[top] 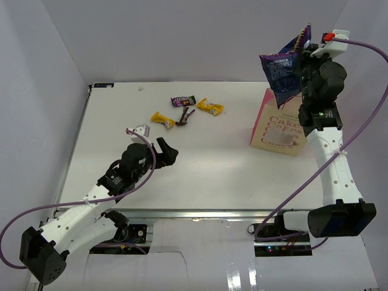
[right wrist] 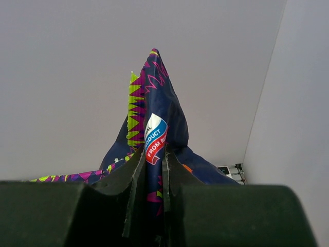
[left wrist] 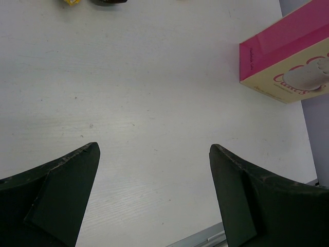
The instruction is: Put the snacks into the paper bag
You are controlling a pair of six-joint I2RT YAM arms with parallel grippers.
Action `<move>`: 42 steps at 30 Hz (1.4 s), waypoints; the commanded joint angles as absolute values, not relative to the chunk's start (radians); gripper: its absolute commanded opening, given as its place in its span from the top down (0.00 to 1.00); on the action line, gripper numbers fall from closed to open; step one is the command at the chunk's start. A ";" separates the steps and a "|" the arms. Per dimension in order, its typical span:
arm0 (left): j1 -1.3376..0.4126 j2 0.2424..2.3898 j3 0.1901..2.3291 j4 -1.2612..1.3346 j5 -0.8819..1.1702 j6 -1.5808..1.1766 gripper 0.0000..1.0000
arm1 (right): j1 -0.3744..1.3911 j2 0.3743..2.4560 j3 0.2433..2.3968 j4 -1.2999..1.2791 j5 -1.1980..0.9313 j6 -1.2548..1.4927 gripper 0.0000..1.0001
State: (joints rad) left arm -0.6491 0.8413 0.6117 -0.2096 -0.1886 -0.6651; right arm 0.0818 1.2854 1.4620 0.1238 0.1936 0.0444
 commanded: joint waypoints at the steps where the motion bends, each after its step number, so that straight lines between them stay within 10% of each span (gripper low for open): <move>1: -0.644 0.825 0.600 -0.202 -0.173 -0.660 0.02 | 0.068 1.270 1.516 0.400 0.297 0.090 0.92; 18: -0.644 0.821 0.591 -0.190 -0.176 -0.663 0.02 | 0.032 1.241 1.261 0.564 0.376 0.101 0.91; 23: -0.644 0.844 0.604 -0.186 -0.170 -0.653 0.02 | 0.032 1.216 1.220 0.566 0.316 0.091 0.37; 29: -0.644 0.867 0.620 -0.184 -0.170 -0.635 0.02 | 0.026 1.201 1.287 0.511 -0.174 -0.073 0.08; 34: -0.644 0.880 0.644 -0.196 -0.181 -0.614 0.02 | 0.096 1.356 1.521 0.036 -0.820 -0.236 0.06; 42: -0.643 0.885 0.684 -0.262 -0.212 -0.597 0.02 | 0.380 1.789 1.831 -0.486 -0.335 -0.459 0.11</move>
State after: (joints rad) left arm -0.6491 0.8970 0.6434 -0.2325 -0.1902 -0.6159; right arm 0.3061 1.6688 1.8053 -0.2195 -0.5220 -0.3729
